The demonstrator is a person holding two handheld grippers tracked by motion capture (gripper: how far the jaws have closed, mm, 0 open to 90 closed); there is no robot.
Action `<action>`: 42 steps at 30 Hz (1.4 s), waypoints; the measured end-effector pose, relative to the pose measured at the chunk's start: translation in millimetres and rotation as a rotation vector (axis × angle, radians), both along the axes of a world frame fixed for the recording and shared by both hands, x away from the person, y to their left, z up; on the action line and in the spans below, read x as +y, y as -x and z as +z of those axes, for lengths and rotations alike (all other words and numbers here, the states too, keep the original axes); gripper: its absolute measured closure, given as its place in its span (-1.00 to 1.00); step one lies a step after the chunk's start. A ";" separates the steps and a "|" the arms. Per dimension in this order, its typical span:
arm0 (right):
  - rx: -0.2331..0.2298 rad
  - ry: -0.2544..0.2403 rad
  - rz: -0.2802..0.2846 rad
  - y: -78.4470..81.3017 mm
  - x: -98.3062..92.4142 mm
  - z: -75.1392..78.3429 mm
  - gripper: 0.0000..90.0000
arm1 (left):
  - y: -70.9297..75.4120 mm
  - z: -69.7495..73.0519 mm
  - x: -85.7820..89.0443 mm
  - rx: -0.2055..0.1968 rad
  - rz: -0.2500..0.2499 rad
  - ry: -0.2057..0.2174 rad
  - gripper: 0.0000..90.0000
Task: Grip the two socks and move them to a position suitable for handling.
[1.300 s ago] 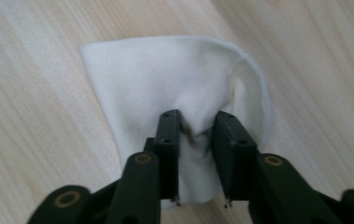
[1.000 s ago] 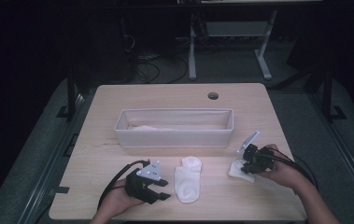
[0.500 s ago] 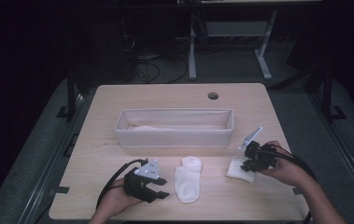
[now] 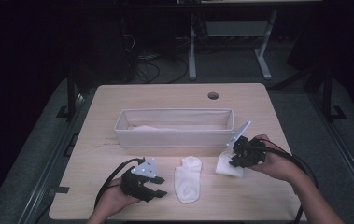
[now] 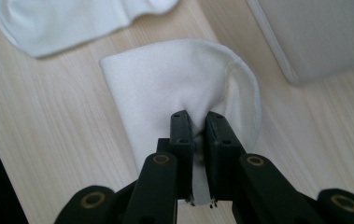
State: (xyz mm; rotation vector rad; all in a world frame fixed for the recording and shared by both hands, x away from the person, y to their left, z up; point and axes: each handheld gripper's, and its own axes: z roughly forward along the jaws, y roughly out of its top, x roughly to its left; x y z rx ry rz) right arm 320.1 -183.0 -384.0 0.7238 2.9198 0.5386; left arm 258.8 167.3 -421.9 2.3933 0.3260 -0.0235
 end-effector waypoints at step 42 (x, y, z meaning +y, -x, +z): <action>0.025 0.019 0.182 -33.8 123.4 -19.6 0.82 | 3.1 -0.1 25.0 0.005 0.036 0.012 0.17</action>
